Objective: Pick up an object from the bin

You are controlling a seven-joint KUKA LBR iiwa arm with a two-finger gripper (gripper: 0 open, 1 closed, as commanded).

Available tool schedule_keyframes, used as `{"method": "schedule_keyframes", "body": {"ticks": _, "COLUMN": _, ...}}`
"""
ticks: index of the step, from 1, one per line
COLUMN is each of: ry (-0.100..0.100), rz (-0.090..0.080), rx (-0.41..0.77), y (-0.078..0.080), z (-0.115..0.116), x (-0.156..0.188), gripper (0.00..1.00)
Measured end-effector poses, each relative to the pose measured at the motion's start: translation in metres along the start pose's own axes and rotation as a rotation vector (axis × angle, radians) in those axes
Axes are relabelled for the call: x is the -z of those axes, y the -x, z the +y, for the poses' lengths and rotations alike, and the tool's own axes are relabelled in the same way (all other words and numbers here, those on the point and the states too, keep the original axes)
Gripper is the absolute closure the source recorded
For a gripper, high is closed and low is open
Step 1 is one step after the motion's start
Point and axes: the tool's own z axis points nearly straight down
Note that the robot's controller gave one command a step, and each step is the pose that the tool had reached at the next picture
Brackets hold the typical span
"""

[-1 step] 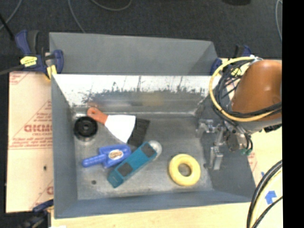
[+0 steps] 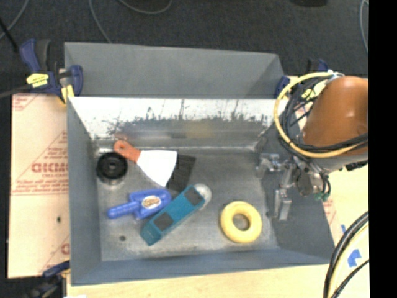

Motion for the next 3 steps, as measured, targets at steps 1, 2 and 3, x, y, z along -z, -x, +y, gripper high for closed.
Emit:
{"method": "schedule_keyframes", "body": {"ticks": 1, "ry": -0.002, "rz": -0.007, "rx": 0.015, "y": -0.003, "z": 0.001, "x": -0.040, "gripper": 0.00}}
{"method": "schedule_keyframes", "body": {"ticks": 2, "ry": 0.001, "rz": -0.003, "rx": -0.136, "y": -0.014, "z": 0.001, "x": -0.094, "gripper": 0.00}}
{"method": "schedule_keyframes", "body": {"ticks": 3, "ry": 0.000, "rz": -0.003, "rx": -0.265, "y": -0.015, "z": 0.011, "x": -0.123, "gripper": 0.00}}
